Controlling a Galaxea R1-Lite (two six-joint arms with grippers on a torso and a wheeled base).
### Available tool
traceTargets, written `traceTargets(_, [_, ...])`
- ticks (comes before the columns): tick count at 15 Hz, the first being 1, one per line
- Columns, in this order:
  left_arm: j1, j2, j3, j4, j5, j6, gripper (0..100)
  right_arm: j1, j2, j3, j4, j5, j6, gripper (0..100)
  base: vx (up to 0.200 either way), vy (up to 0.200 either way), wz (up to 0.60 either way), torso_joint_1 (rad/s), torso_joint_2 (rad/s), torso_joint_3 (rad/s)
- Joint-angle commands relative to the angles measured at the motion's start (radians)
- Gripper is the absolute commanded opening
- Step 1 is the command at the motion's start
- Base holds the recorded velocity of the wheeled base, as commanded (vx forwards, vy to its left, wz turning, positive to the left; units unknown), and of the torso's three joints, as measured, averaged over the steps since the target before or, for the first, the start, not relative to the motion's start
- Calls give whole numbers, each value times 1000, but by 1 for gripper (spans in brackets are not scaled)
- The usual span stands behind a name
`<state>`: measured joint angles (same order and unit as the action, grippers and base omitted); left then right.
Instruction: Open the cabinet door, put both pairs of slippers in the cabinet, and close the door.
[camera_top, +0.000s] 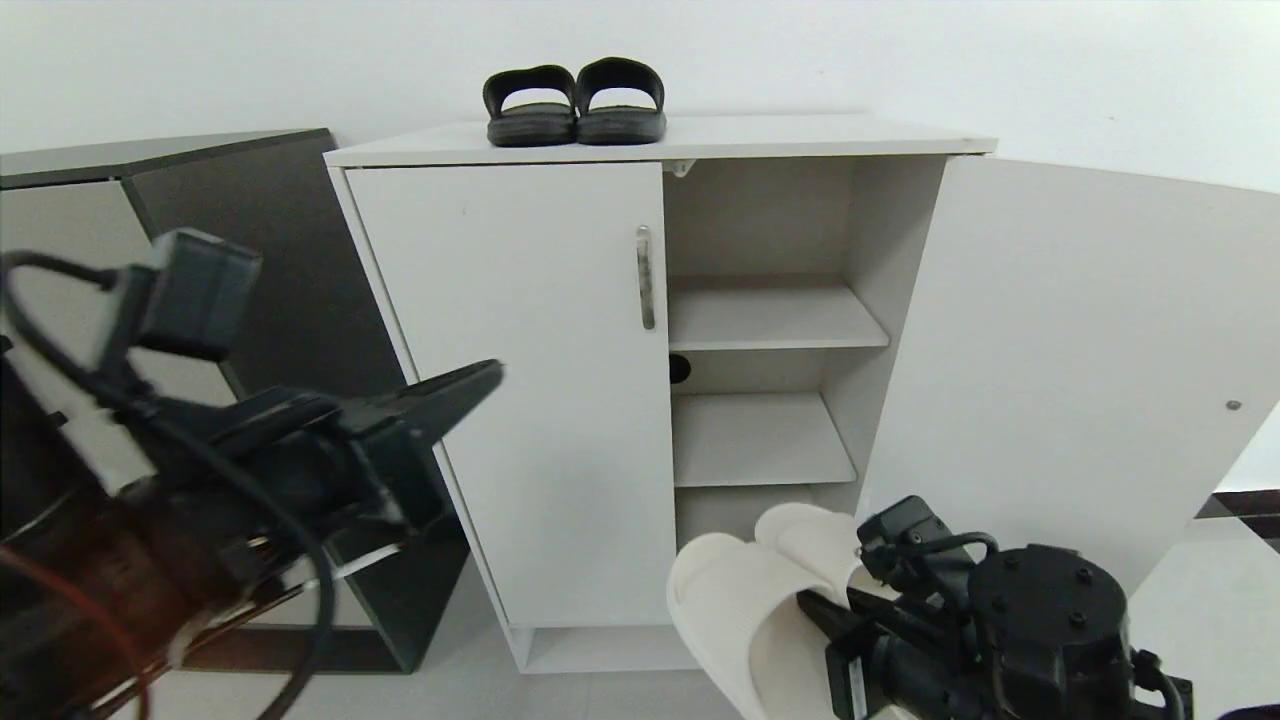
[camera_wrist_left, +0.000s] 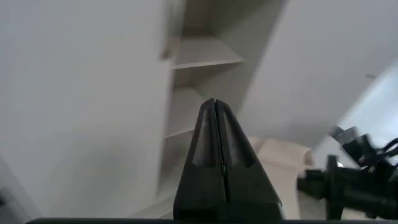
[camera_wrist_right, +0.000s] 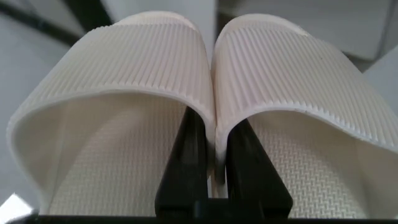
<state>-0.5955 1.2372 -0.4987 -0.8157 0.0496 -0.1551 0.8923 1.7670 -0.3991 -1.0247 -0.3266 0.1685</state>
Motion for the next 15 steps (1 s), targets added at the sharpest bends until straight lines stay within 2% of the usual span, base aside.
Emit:
traceTargets(1, [207, -484, 233, 231, 230, 20, 0, -53, 71, -72, -5, -26, 3, 0, 0, 0, 0, 0, 0, 0])
traceTargets(3, [477, -799, 241, 561, 245, 62, 0, -85, 89, -86, -6, -29, 2, 0, 0, 0, 0, 0, 0, 0])
traceTargets(4, [586, -963, 246, 725, 260, 68, 0, -89, 91, -86, -6, -29, 2, 0, 0, 0, 0, 0, 0, 0])
traceTargets(5, [651, -1081, 253, 859, 257, 77, 0, -89, 89, -84, -6, -31, 2, 0, 0, 0, 0, 0, 0, 0])
traceTargets(6, [686, -1151, 292, 1011, 268, 88, 0, -90, 86, -84, -8, -31, 2, 0, 0, 0, 0, 0, 0, 0])
traceTargets(7, [686, -1150, 341, 937, 276, 46, 0, -90, 86, -83, -6, -29, 2, 0, 0, 0, 0, 0, 0, 0])
traceTargets(8, [686, -1150, 420, 822, 250, 58, 0, -90, 86, -79, -8, -31, 2, 0, 0, 0, 0, 0, 0, 0])
traceTargets(9, [686, -1150, 497, 742, 219, 115, 0, -90, 88, -79, -8, -29, 2, 0, 0, 0, 0, 0, 0, 0])
traceTargets(10, [686, -1150, 499, 777, 228, 124, 0, -90, 89, -78, -8, -29, 0, 0, 0, 0, 0, 0, 0, 0])
traceTargets(12, [686, -1150, 499, 777, 228, 129, 0, -85, 95, -78, -6, -29, 2, 0, 0, 0, 0, 0, 0, 0])
traceTargets(13, [685, -1150, 499, 779, 182, 143, 0, -84, 100, -79, -8, -28, 2, 0, 0, 0, 0, 0, 0, 0])
traceTargets(14, [685, -1150, 499, 780, 174, 143, 0, -84, 100, -79, -8, -28, 2, 0, 0, 0, 0, 0, 0, 0])
traceTargets(15, [685, -1148, 499, 819, -102, 152, 0, -81, 101, -79, -8, -28, 2, 0, 0, 0, 0, 0, 0, 0])
